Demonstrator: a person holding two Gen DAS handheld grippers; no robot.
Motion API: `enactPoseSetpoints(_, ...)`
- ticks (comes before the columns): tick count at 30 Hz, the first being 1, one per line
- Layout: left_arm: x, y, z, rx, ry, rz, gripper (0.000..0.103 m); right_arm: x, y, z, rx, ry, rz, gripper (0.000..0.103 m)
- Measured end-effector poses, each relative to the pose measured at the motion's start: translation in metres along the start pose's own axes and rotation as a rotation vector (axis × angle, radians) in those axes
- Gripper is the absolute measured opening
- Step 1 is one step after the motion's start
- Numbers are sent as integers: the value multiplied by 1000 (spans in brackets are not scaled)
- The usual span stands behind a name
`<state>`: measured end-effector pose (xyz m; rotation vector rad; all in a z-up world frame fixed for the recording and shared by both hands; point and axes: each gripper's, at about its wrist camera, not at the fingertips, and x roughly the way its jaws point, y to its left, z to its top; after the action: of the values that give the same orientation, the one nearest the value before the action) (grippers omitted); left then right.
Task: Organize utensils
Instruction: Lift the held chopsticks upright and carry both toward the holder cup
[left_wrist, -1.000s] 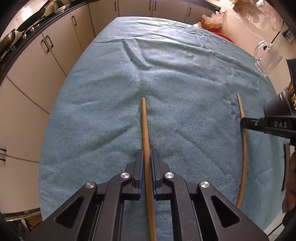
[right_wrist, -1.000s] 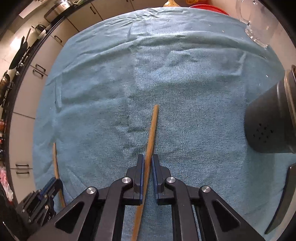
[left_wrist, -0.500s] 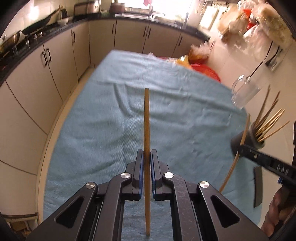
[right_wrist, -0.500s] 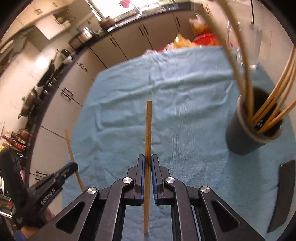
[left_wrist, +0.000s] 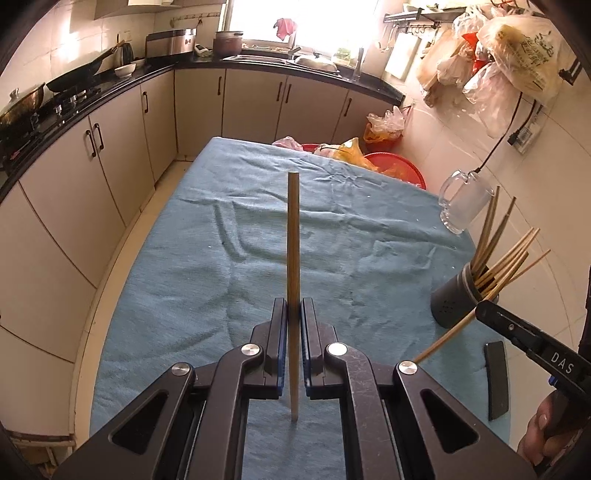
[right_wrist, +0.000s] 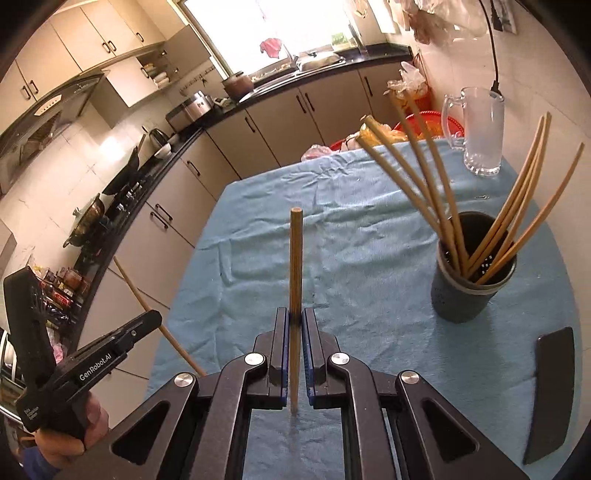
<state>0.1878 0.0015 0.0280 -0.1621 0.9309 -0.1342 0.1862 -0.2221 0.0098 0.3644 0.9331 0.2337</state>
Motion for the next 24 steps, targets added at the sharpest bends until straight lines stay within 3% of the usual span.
enactPoseSetpoints(15,-10,-20,-6,71,-13,-15,7,-38,-7,-8,14,-68,-15,7)
enactPoseSetpoints(24,-7,-19,-3,137,-10,-60,7,-51,1,-21,63,-103,-72,7)
